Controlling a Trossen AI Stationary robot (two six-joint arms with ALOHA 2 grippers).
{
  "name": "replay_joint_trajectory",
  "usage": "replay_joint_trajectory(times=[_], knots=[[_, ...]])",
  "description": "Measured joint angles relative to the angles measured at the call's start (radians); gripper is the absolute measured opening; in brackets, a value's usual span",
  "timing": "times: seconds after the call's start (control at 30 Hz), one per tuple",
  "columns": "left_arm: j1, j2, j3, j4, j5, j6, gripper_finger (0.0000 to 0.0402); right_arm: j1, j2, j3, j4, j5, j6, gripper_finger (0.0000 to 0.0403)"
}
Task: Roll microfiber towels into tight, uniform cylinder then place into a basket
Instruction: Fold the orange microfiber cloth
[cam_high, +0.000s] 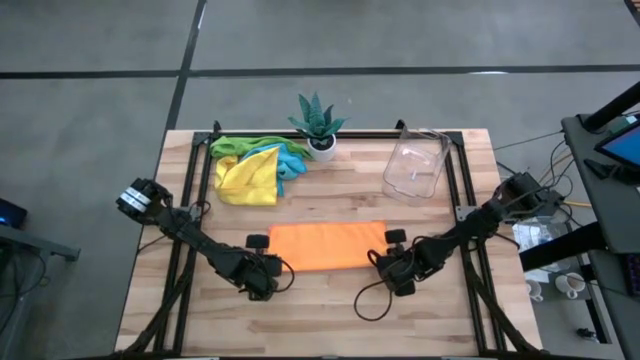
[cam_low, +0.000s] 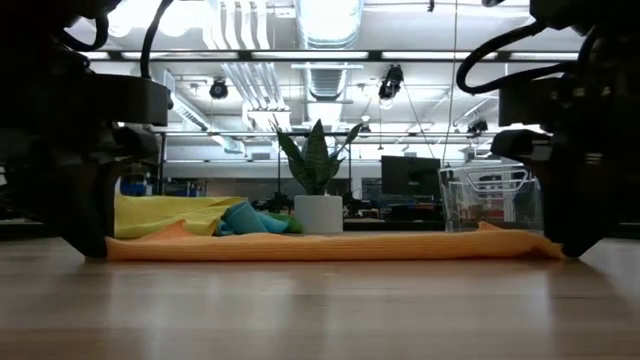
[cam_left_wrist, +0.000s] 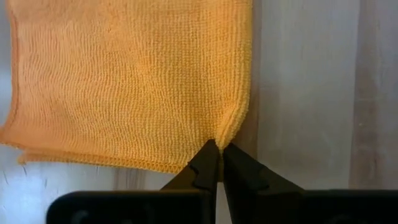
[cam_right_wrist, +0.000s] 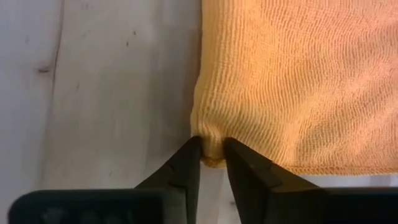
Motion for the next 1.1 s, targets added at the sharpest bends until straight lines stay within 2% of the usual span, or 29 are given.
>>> replay_joint_trajectory(times=[0.13,0.3,0.57,0.8,0.97,1.1], knots=[[-0.005,-0.003,0.0,0.001,0.028,-0.014,0.0003,0.0,-0.005,0.001,0.004,-0.045,0.0,0.0071],[-0.017,-0.012,0.001,0.003,0.086,-0.09,0.0003,0.0,-0.017,0.001,0.002,-0.113,0.01,0.0016],[-0.035,-0.019,0.058,-0.001,0.208,-0.117,0.0001,0.013,-0.091,0.0,0.003,-0.231,0.051,0.0009],[-0.031,-0.099,0.109,-0.01,0.2,-0.085,0.0,0.011,-0.217,-0.001,-0.007,-0.249,0.053,0.0009],[-0.013,-0.172,0.078,-0.034,0.095,-0.089,0.0,-0.002,-0.276,-0.011,-0.025,-0.195,0.068,0.0008],[-0.007,-0.2,0.049,-0.062,0.051,-0.112,0.0,-0.014,-0.274,-0.026,-0.08,-0.188,0.127,0.0008]])
